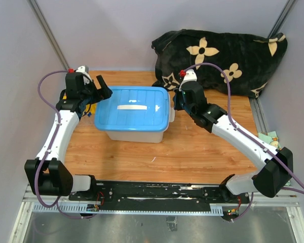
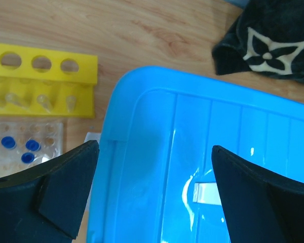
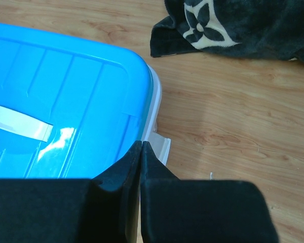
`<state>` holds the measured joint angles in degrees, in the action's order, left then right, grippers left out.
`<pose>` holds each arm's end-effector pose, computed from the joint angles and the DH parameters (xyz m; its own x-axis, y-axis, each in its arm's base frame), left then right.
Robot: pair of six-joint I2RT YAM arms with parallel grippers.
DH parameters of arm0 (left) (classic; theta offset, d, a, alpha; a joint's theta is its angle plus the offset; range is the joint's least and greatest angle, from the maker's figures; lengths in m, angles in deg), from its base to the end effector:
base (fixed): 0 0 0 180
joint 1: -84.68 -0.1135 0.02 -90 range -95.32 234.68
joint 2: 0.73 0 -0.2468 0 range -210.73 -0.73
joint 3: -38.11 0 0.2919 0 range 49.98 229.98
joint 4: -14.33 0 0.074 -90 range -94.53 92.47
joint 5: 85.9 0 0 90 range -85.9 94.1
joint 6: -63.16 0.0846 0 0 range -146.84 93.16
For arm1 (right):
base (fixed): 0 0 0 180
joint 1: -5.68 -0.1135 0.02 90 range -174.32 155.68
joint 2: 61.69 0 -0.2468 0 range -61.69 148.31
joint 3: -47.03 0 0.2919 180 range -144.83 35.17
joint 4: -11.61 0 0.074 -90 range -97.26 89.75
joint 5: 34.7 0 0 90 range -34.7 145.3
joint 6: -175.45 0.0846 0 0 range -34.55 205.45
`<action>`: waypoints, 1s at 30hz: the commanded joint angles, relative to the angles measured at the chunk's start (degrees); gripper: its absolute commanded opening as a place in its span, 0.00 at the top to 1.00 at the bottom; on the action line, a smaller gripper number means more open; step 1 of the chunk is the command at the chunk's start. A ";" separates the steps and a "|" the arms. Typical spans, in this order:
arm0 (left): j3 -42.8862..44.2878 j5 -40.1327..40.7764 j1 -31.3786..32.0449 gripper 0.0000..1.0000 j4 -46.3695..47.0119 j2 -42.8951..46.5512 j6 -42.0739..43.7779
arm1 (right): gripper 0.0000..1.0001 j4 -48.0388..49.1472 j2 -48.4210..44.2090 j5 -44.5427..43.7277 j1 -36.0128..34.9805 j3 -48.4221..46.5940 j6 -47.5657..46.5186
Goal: Organize the chemistry lab equipment
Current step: Close the lid of the storage box.
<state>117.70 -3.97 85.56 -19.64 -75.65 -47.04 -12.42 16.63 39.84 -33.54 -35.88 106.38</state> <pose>0.3841 -0.0178 0.2984 -0.5067 -0.3341 -0.7947 -0.0398 0.9299 -0.3656 0.3301 0.2403 0.3268 -0.3890 0.1270 -0.9125 -0.2952 0.9211 0.2540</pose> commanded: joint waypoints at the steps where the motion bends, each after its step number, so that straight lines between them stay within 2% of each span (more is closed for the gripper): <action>1: 1.18 5.51 0.43 0.06 -4.45 4.31 1.46 | 0.98 1.27 -0.54 1.04 0.09 1.45 -0.58; 3: -0.06 6.18 0.43 0.19 -3.36 7.01 1.42 | 0.98 1.29 -0.41 1.21 0.11 1.69 -0.47; 7: -0.57 5.93 0.43 0.27 -3.58 9.70 1.04 | 0.99 1.18 -0.17 1.71 0.08 1.97 -0.46; 8: -0.42 5.81 0.43 0.34 -4.18 9.68 1.08 | 0.99 1.06 -0.14 1.77 0.07 2.04 -0.42; 9: -0.44 5.54 0.43 0.47 -4.80 9.50 1.13 | 0.98 1.03 -0.08 1.90 0.07 2.19 -0.45; 10: -0.78 5.51 0.43 0.67 -5.37 9.39 1.25 | 0.98 0.99 -0.15 1.92 0.05 2.32 -0.34; 11: -1.31 5.61 0.43 0.92 -5.74 9.31 1.27 | 0.98 0.92 -0.31 1.95 0.03 2.56 -0.21; 12: -1.90 6.07 0.43 0.99 -6.04 9.22 1.37 | 0.98 0.87 -0.42 1.93 0.07 2.83 -0.09; 21: -6.68 16.10 0.43 1.00 -7.29 7.34 3.66 | 0.98 1.43 -1.77 2.28 0.03 4.84 0.44; 26: -7.17 22.55 0.43 1.00 -7.19 9.45 4.19 | 0.99 1.48 -1.25 2.65 0.03 4.61 0.43; 30: -7.35 23.60 0.43 1.00 -7.67 10.27 4.74 | 0.99 1.70 -0.68 2.97 0.02 4.57 0.45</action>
<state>110.64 15.22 85.67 -27.31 -67.21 -43.57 -12.02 16.59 42.26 -33.54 -31.70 106.44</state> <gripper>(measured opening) 0.009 0.014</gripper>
